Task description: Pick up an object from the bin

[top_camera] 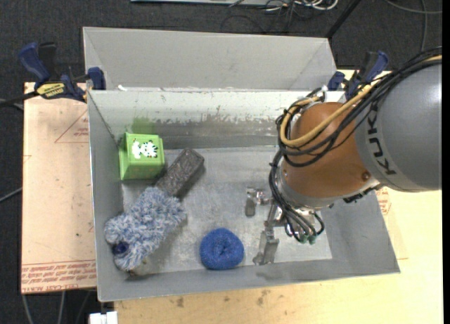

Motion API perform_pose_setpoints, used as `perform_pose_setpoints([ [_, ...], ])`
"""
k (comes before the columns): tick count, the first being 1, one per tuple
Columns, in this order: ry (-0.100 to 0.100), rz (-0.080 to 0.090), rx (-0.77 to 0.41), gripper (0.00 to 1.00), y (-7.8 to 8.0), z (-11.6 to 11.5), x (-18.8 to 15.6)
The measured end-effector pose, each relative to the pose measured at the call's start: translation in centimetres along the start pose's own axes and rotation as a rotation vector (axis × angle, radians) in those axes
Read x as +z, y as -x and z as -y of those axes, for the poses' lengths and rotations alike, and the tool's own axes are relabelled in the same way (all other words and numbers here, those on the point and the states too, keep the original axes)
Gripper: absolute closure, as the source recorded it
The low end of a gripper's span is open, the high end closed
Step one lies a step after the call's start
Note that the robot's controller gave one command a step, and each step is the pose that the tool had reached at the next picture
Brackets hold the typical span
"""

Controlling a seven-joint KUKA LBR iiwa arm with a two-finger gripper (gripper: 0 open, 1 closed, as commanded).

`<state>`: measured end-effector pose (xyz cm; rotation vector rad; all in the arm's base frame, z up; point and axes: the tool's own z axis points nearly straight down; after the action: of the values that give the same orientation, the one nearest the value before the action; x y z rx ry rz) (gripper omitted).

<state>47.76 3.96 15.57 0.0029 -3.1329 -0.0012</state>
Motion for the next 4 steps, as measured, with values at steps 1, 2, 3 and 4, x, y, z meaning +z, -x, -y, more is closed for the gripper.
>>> perform_pose_setpoints([
  [1, 0.0, 0.008, 0.001, 0.0, 0.2, 0.0, -0.4],
  [2, 0.0, 0.01, -0.001, 0.0, 0.3, -0.1, -0.2],
  [3, 0.0, 0.012, -0.179, 0.0, 3.7, -1.5, 4.1],
  [4, -0.001, 0.01, -0.047, 0.0, 4.4, -3.6, 6.5],
])
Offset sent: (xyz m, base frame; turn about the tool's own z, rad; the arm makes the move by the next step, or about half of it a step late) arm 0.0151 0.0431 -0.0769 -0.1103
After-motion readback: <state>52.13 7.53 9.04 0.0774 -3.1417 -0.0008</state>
